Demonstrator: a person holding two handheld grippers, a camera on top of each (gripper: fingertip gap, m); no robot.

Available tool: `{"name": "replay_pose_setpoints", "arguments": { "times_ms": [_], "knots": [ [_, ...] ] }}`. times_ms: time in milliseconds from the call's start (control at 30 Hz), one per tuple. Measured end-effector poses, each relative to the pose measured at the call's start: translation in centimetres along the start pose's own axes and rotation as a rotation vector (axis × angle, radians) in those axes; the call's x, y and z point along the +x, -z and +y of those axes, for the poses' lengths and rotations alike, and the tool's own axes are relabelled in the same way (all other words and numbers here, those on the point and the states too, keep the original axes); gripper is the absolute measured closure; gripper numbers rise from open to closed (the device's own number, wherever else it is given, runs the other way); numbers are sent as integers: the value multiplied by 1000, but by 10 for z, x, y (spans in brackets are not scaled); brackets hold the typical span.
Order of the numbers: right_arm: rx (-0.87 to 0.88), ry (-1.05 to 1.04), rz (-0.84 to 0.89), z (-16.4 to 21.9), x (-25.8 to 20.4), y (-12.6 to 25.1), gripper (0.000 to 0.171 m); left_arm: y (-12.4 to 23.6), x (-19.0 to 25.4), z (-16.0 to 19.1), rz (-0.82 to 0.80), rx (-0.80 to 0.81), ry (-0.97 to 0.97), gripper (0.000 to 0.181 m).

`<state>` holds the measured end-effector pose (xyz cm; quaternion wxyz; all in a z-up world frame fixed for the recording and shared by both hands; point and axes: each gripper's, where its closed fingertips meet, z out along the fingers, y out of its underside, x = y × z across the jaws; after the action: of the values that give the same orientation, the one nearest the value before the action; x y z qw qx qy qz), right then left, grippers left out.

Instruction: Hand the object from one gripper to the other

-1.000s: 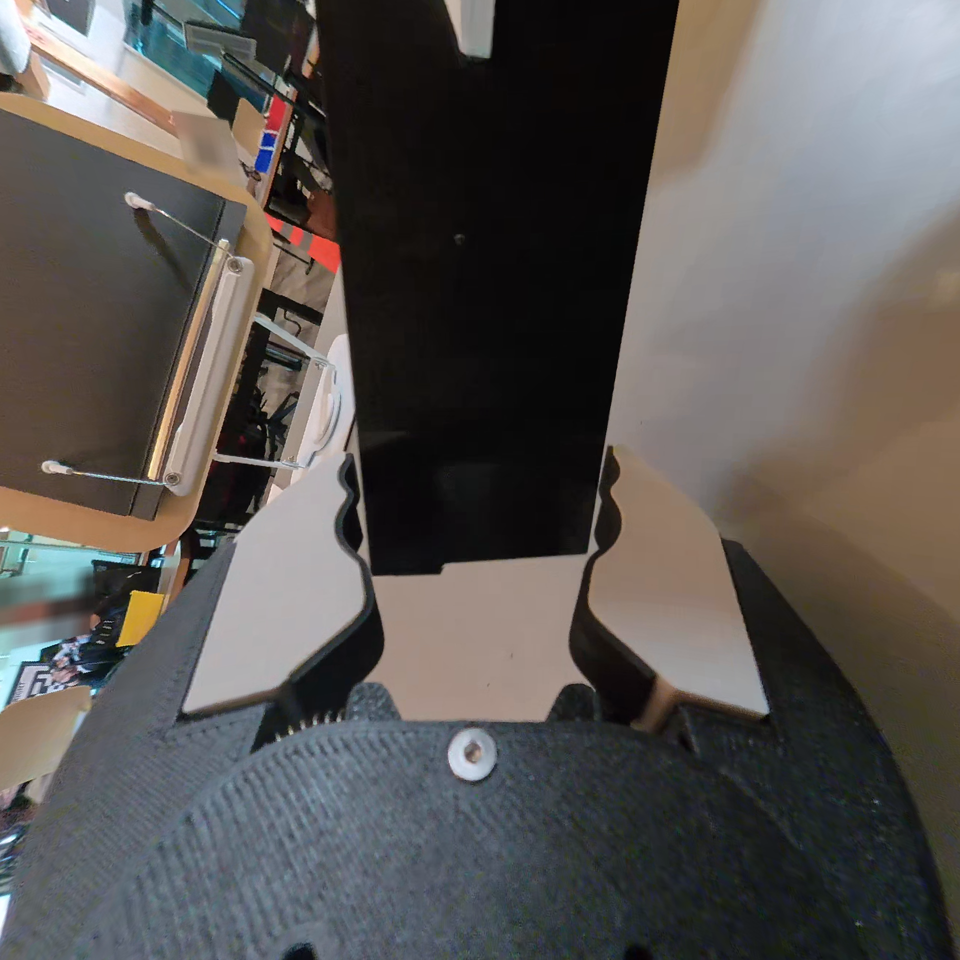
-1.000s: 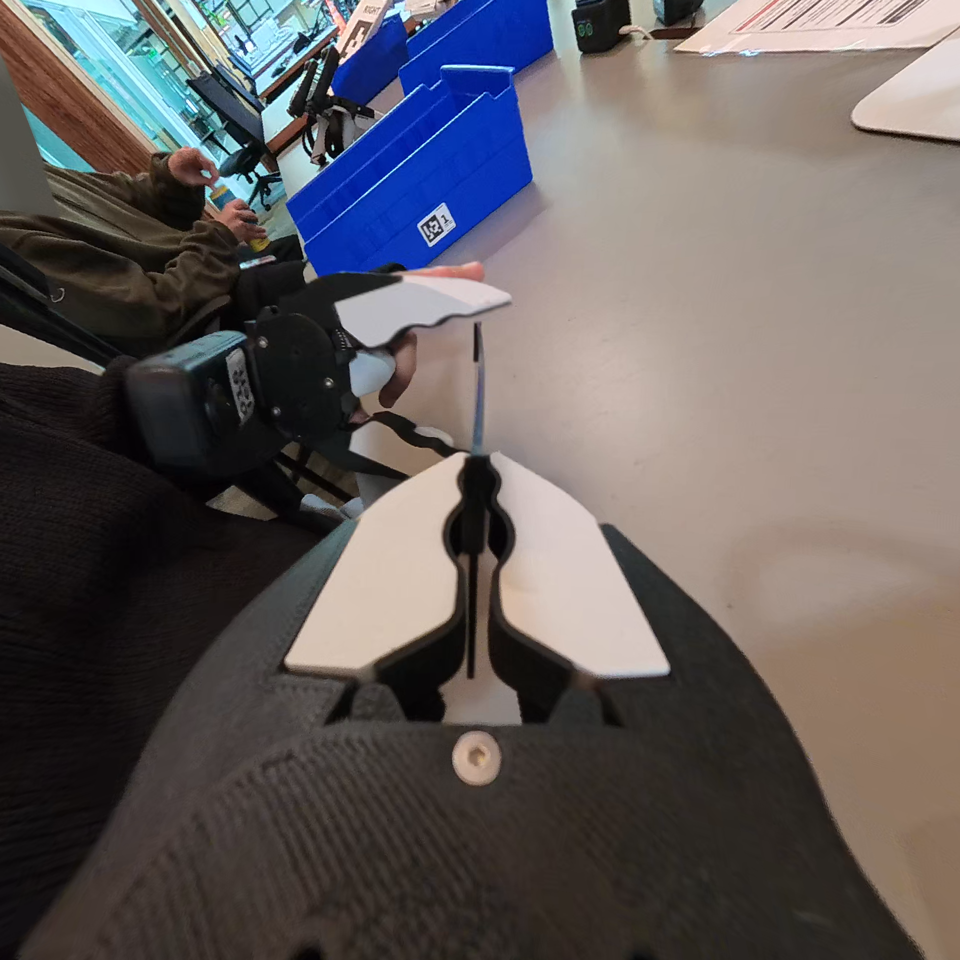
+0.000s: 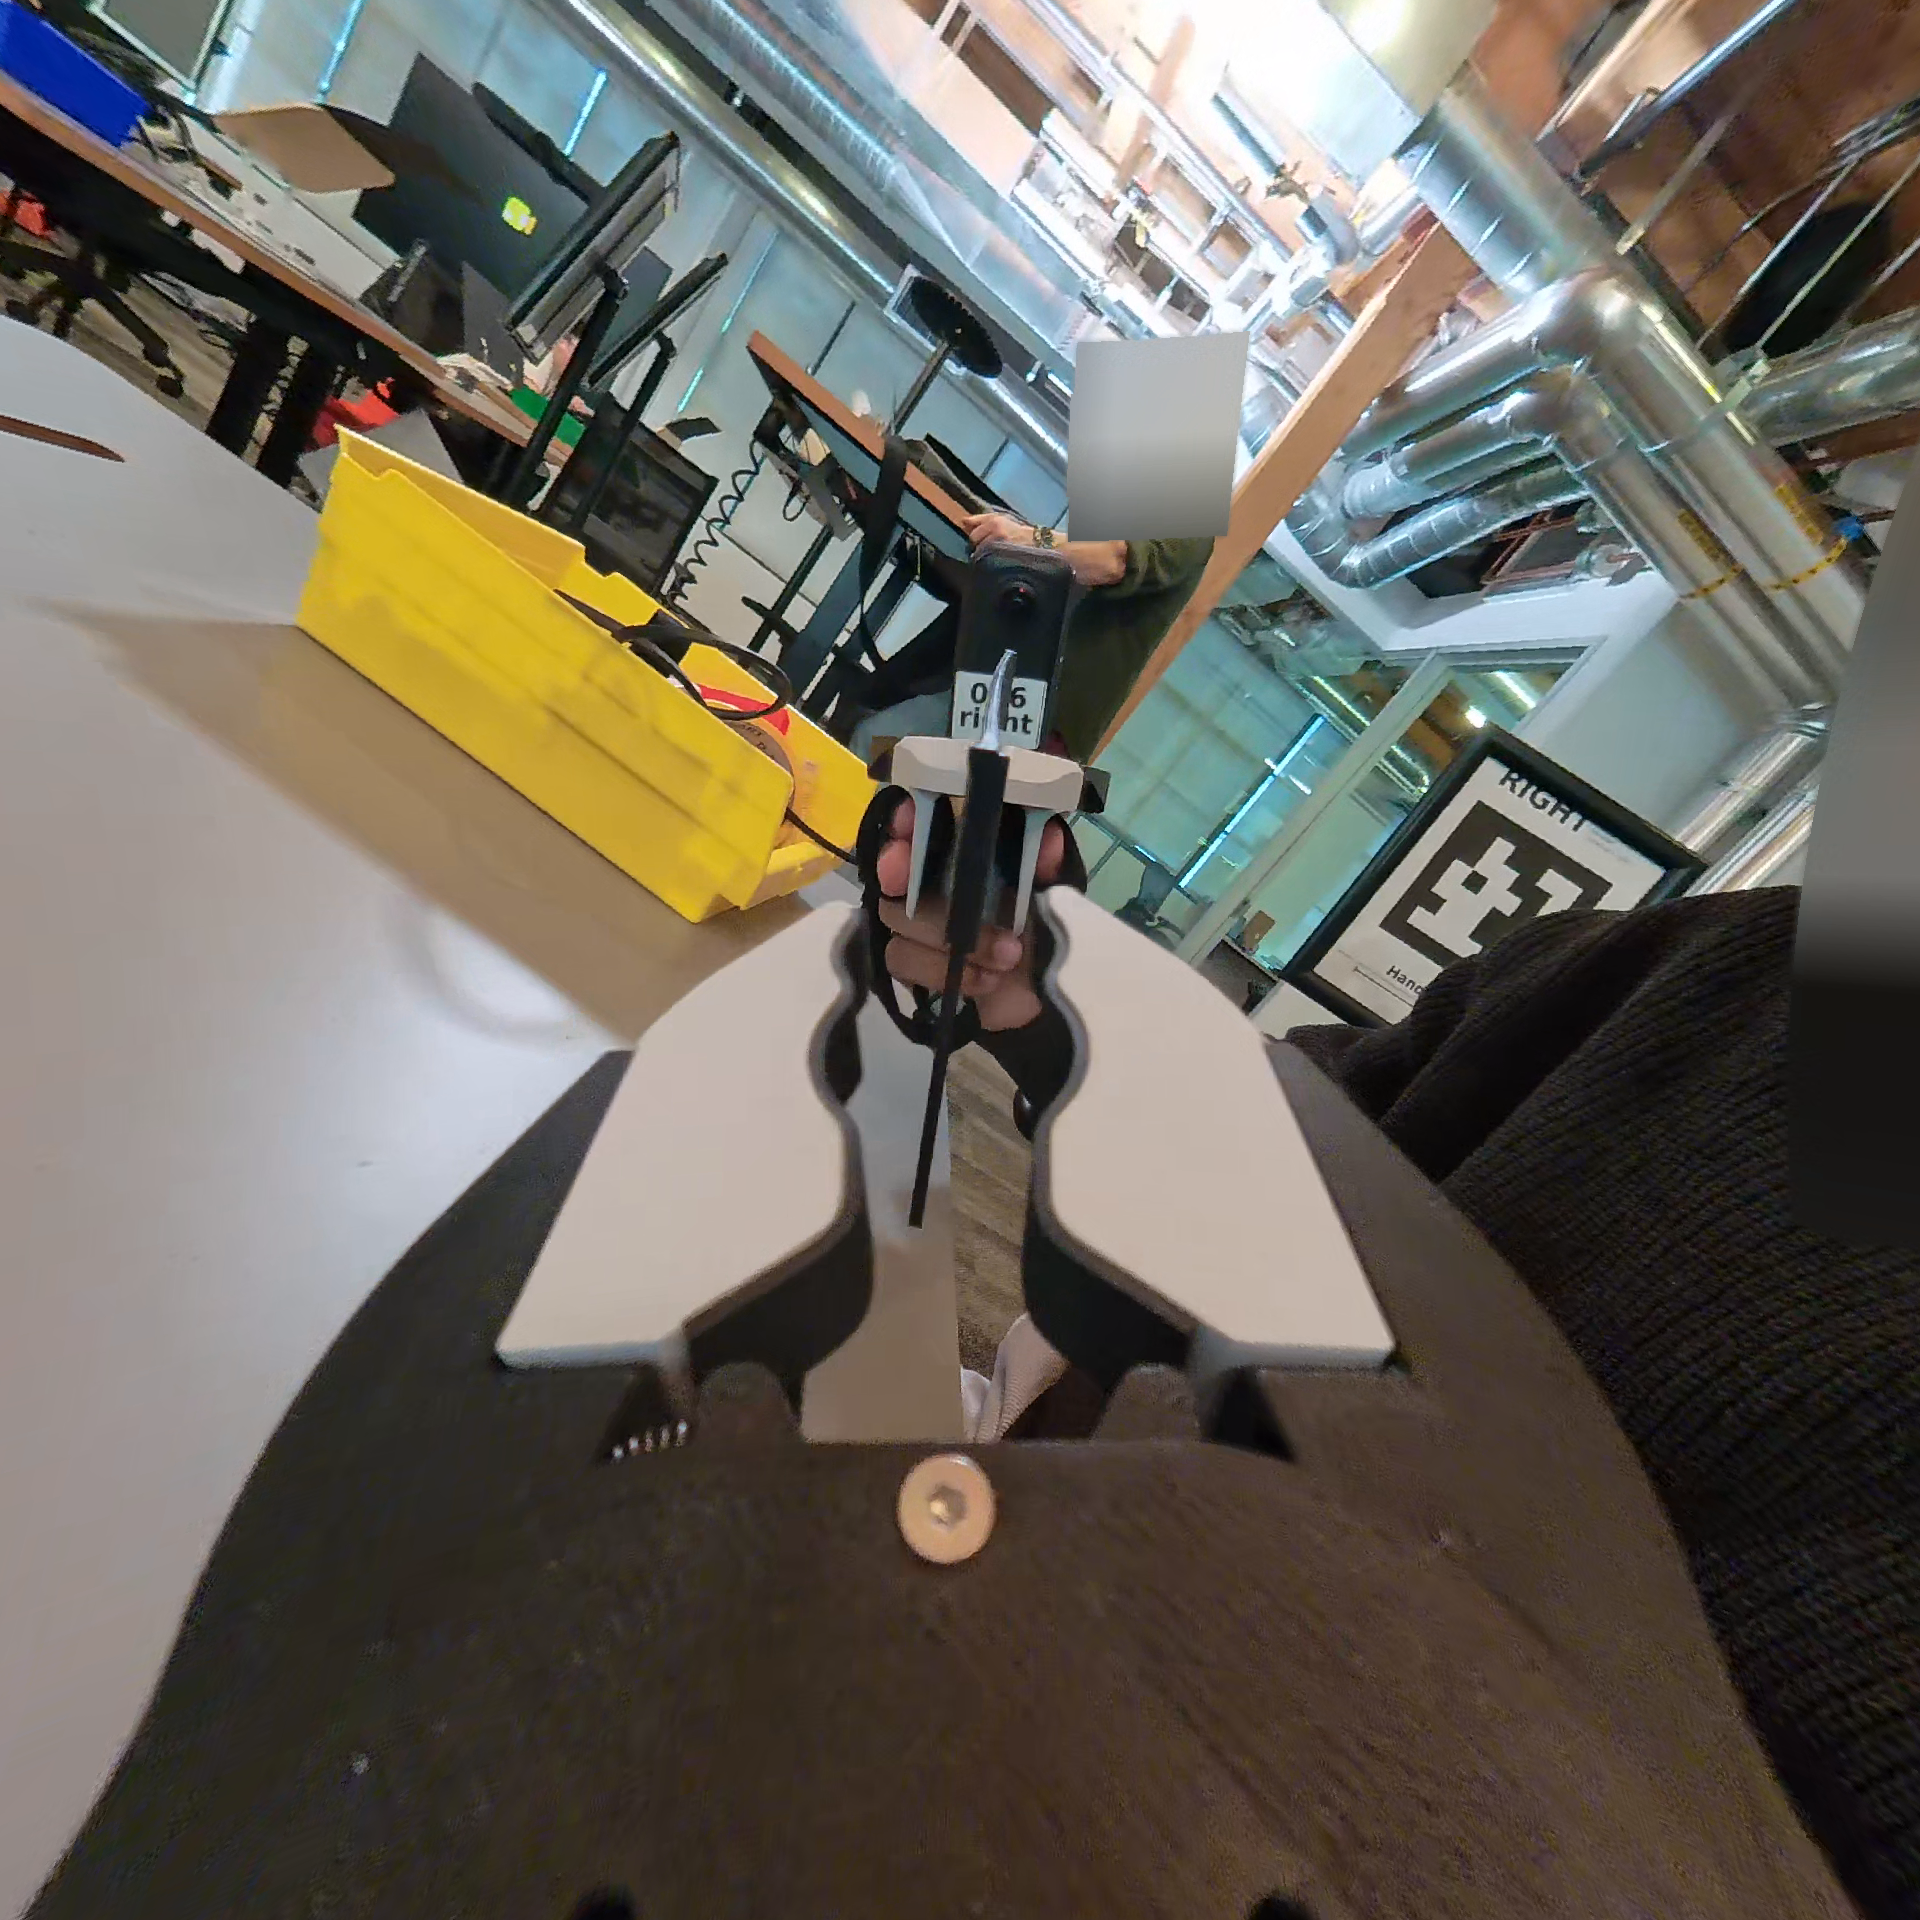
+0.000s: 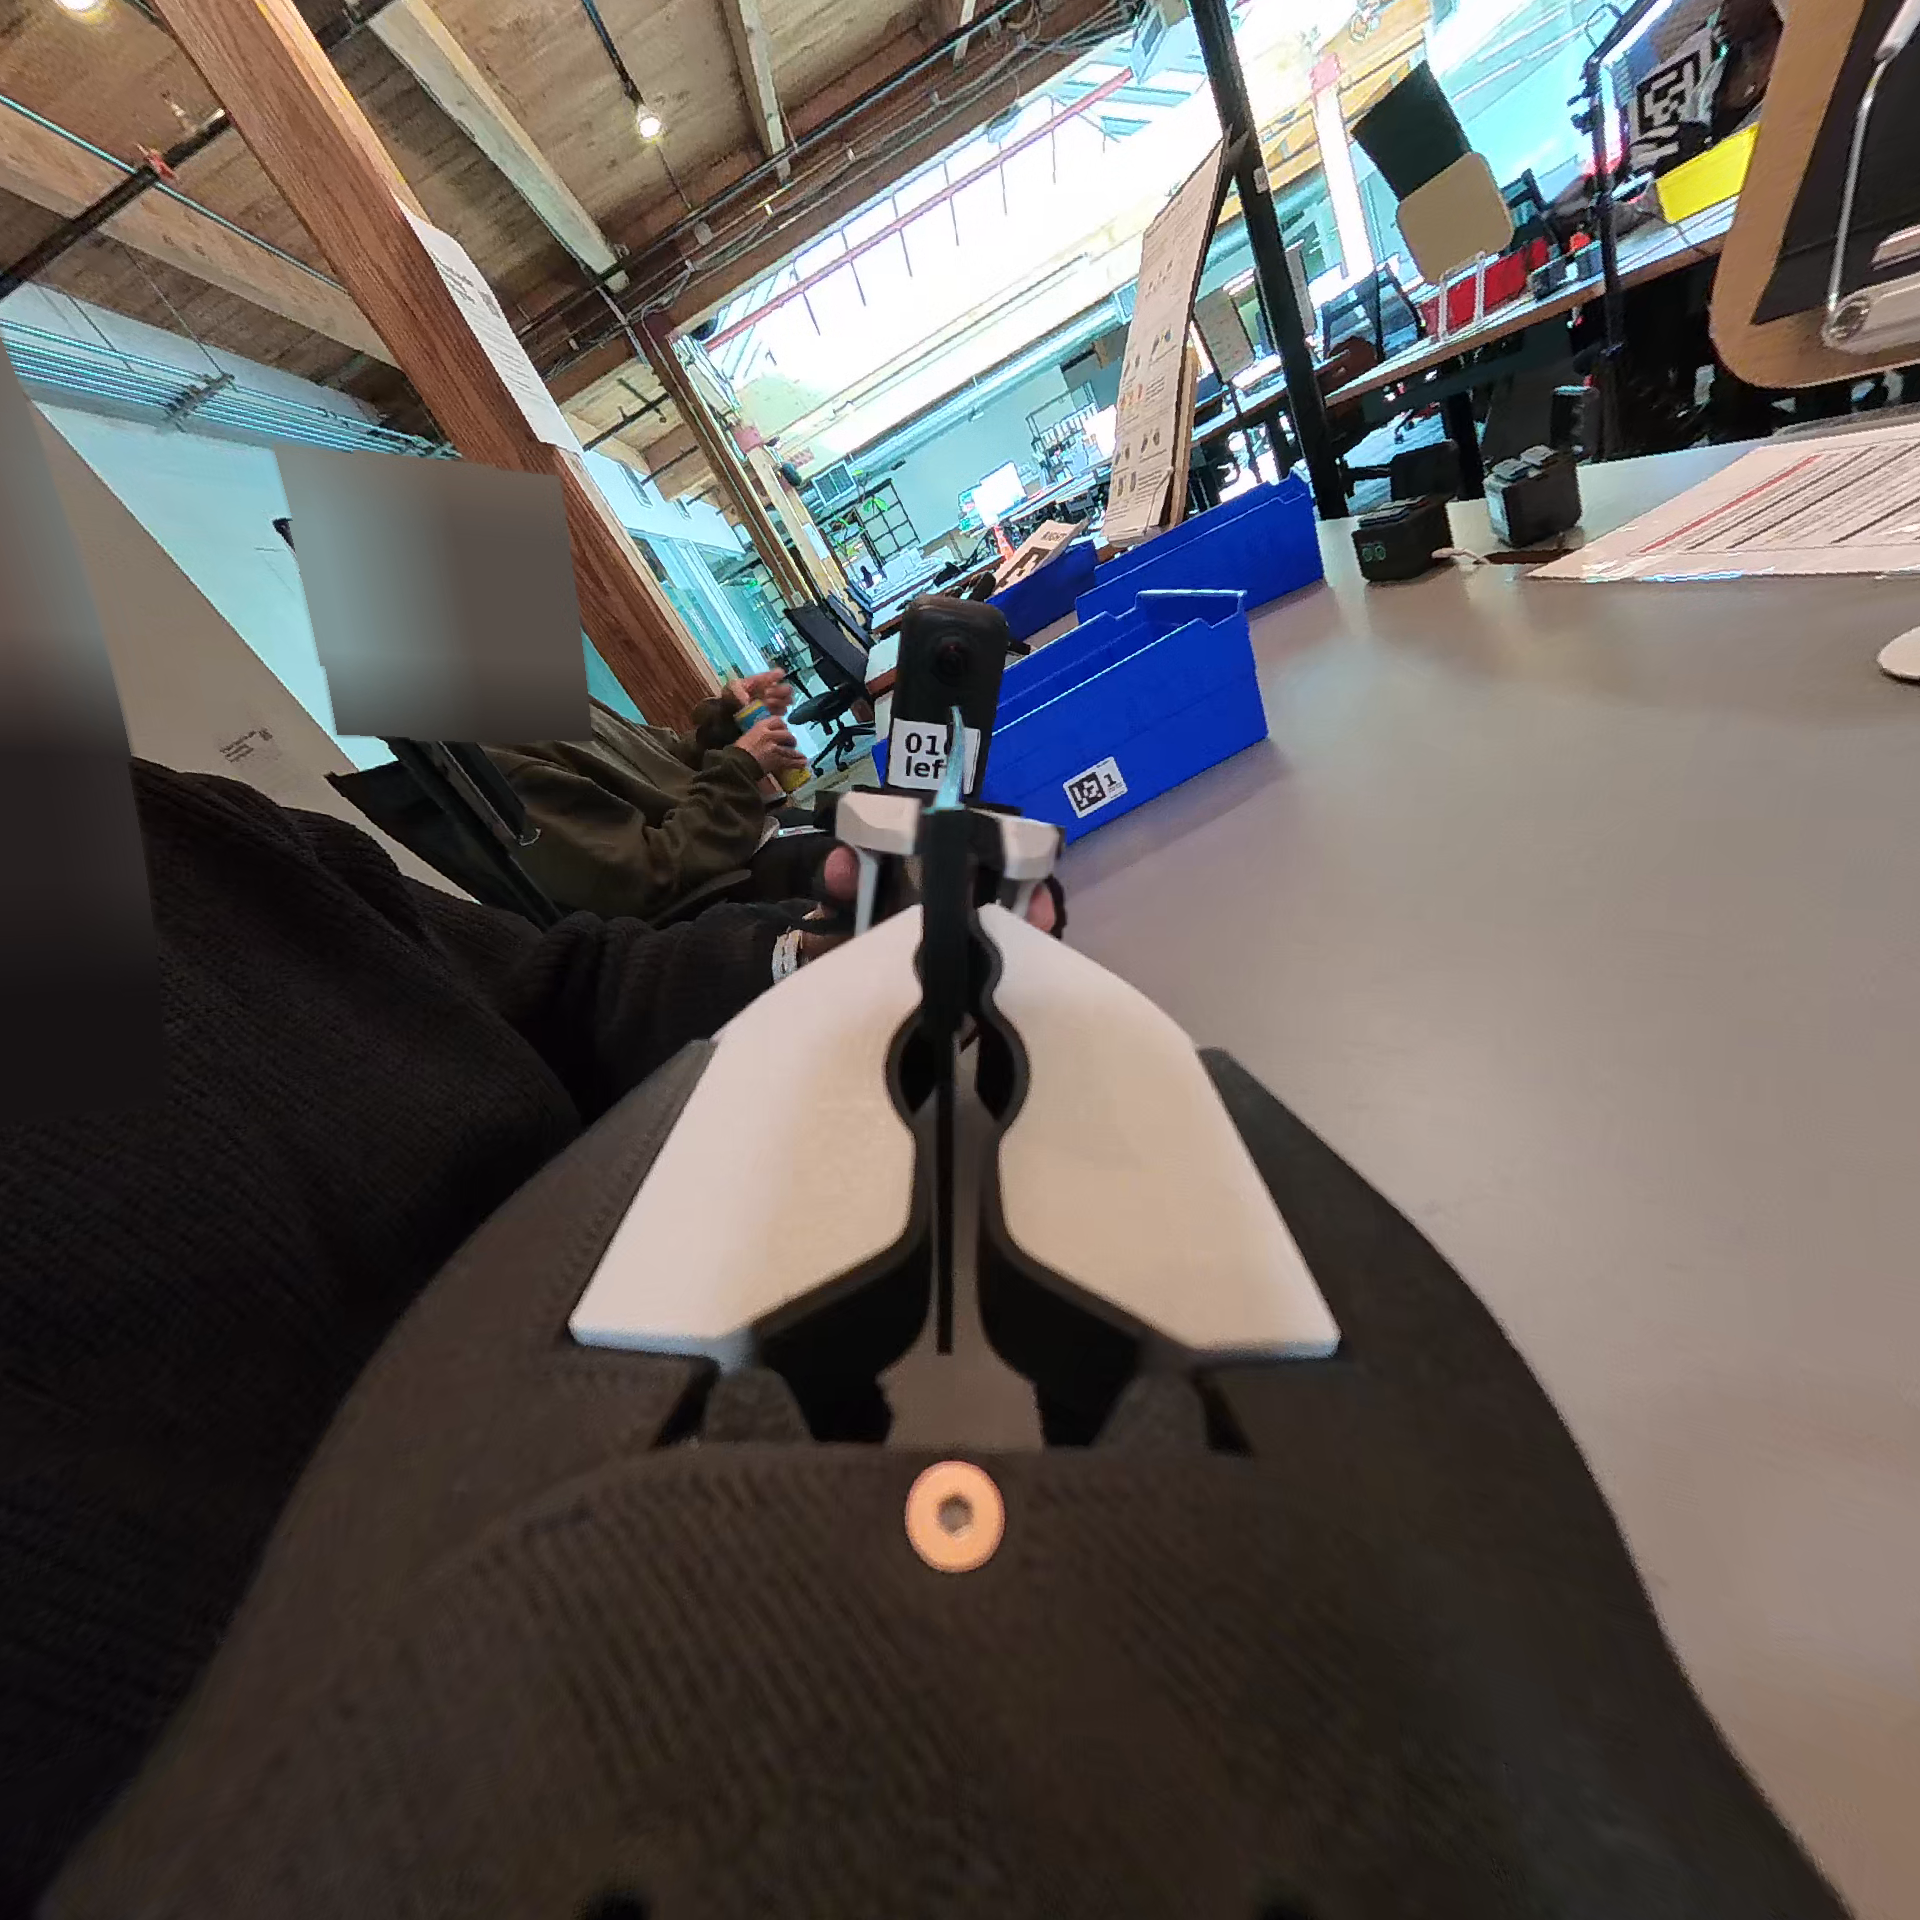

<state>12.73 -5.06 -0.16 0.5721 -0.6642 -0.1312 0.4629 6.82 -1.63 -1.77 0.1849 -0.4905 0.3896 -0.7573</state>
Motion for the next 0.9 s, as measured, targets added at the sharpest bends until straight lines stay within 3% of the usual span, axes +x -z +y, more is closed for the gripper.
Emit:
{"name": "replay_pose_setpoints", "arguments": {
  "times_ms": [100, 200, 300, 400, 600, 900],
  "knots": [
    [-1, 1, 4, 2, 1, -2, 169, 1, 3, -3, 14, 22, -8, 179],
    [6, 1, 9, 2, 2, -2, 165, 2, 4, -5, 17, 30, -11, 180],
    [9, 60, 105, -1, 17, 1, 122, 4, 0, -9, -4, 51, -13, 179],
    [-8, 190, 279, -7, 37, 14, 99, 10, -8, -16, -45, 89, 3, 179],
    [-186, 520, 541, -8, 48, 22, 82, 22, -38, -20, -215, 141, 35, 179],
    [-558, 750, 746, 67, 56, -38, 31, 35, -56, -25, -360, 337, 184, 180]
  ]
}}
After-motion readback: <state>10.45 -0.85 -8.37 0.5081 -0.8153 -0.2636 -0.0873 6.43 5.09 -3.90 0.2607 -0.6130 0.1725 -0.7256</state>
